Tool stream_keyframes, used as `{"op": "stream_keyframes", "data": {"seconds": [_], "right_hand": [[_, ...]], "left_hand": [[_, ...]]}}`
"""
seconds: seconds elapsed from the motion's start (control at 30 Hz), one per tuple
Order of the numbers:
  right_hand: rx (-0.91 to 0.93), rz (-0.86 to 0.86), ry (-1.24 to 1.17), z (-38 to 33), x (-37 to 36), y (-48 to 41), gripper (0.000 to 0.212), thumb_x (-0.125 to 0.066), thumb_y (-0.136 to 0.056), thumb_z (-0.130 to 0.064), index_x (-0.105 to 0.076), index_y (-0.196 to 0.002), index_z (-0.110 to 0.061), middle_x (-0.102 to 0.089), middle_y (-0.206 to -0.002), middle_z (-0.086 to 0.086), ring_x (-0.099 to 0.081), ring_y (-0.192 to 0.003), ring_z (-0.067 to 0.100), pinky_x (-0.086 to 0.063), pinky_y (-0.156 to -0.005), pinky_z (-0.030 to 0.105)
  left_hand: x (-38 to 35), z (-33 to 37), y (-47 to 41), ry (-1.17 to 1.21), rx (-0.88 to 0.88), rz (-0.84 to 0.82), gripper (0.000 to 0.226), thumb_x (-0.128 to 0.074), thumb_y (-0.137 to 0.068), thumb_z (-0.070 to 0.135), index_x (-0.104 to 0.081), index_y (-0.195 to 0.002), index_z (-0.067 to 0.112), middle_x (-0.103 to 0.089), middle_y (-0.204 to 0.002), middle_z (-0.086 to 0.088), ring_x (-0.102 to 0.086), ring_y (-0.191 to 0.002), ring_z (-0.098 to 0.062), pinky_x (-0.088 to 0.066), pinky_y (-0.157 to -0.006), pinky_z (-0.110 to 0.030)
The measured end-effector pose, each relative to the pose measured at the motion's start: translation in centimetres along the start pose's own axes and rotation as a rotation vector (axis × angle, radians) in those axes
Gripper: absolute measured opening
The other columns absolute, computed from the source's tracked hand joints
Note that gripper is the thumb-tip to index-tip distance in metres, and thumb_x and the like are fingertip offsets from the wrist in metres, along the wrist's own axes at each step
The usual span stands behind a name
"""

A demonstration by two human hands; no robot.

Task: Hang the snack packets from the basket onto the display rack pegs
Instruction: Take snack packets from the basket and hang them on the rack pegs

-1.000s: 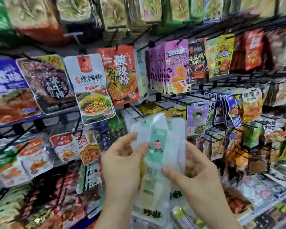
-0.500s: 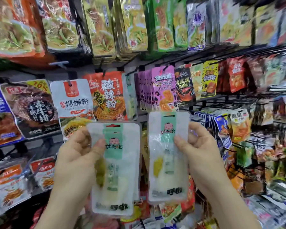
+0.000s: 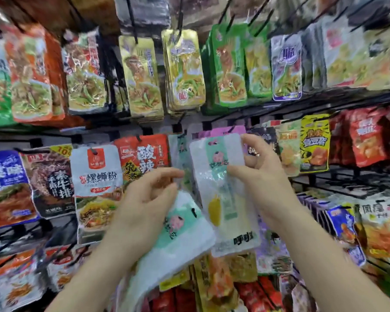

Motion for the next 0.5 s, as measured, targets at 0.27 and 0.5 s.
{"op": "stream_keyframes", "data": {"seconds": [0.27,0.5], "right_hand": [[0.137,-0.136,0.01,-1.4,-3.4,-4.4,0.069,-0.05,-0.092,0.002,-0.045,-0.129,-0.055,-0.063,-0.121,-0.001,-0.062,-0.063,0.031,-0.057,-0.055,0.036],[0.166,-0.135,0.031,-0.8,-4.1,-5.6,0.049,-0.049,-0.091,0.006,-0.064,-0.115,-0.034,-0.052,-0.052,-0.028,-0.039,-0.034,0.0,-0.028,-0.04,0.008]], "left_hand": [[0.8,2.4,-4.5,-0.2,-0.019,0.036,0.052,-0.061,-0.092,0.028,-0.043,-0.127,0.063,-0.055,-0.049,0.017,-0.031,-0.036,-0.007,-0.029,-0.038,-0.014],[1.4,1.7,-5.9,-0.202,-0.066,0.107,0.037,-0.065,-0.089,0.013,-0.064,-0.113,0.042,-0.071,-0.089,0.02,-0.064,-0.085,0.004,-0.046,-0.067,-0.005]]}}
Point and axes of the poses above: each hand's wrist, its own y-axis away from the middle knuckle, its own x-axis out of the back of the hand, z = x × y, the point moved 10 cm from there along -y, towards the middle knuckle
